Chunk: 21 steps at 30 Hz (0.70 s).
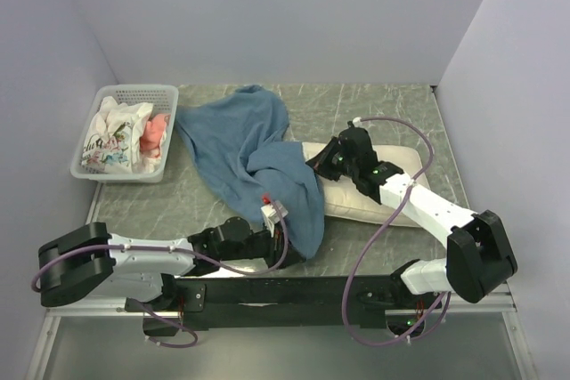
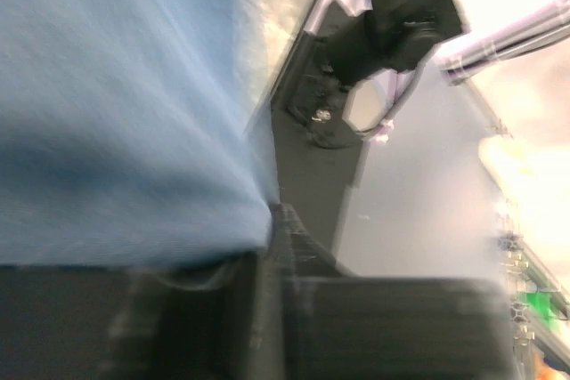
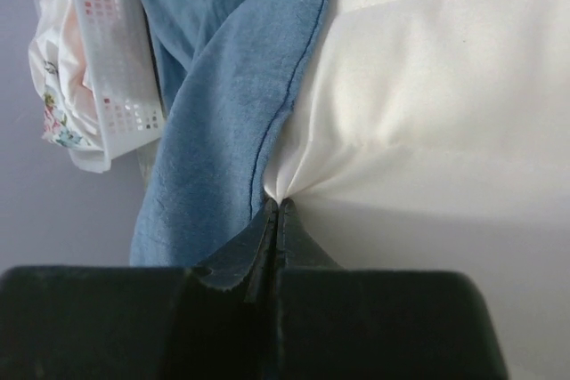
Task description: Put the pillow into the pillowcase
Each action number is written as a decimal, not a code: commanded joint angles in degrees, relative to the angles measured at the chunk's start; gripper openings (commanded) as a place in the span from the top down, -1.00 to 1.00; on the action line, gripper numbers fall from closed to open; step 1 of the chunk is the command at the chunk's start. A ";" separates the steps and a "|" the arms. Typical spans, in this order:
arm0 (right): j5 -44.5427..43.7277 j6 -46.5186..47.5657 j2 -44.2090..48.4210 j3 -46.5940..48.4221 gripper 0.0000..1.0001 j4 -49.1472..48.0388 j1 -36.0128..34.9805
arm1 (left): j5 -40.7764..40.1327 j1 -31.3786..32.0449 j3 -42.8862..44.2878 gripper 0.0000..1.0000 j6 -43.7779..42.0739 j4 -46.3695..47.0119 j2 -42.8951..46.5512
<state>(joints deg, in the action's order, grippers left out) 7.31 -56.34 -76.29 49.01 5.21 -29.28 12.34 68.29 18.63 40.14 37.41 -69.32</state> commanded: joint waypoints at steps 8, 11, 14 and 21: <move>-6.26 0.87 0.61 -8.05 0.96 -16.12 -6.31 | -1.43 2.64 4.03 -0.51 8.20 -7.68 18.42; -5.90 3.16 2.63 -9.72 0.35 -13.58 -6.23 | -9.73 2.64 8.16 -0.54 9.34 -19.61 23.78; -7.22 5.79 6.58 -10.17 -0.09 -8.75 -6.32 | -24.82 2.46 14.13 -0.57 11.71 -33.86 27.21; -17.49 11.77 16.08 -7.36 -0.57 5.14 -5.44 | -38.05 -11.39 39.07 -0.61 11.29 -62.28 11.37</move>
<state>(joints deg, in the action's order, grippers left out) -2.20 -49.56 -65.08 39.05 2.13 -35.53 -18.39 66.72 45.91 52.36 -7.62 -47.11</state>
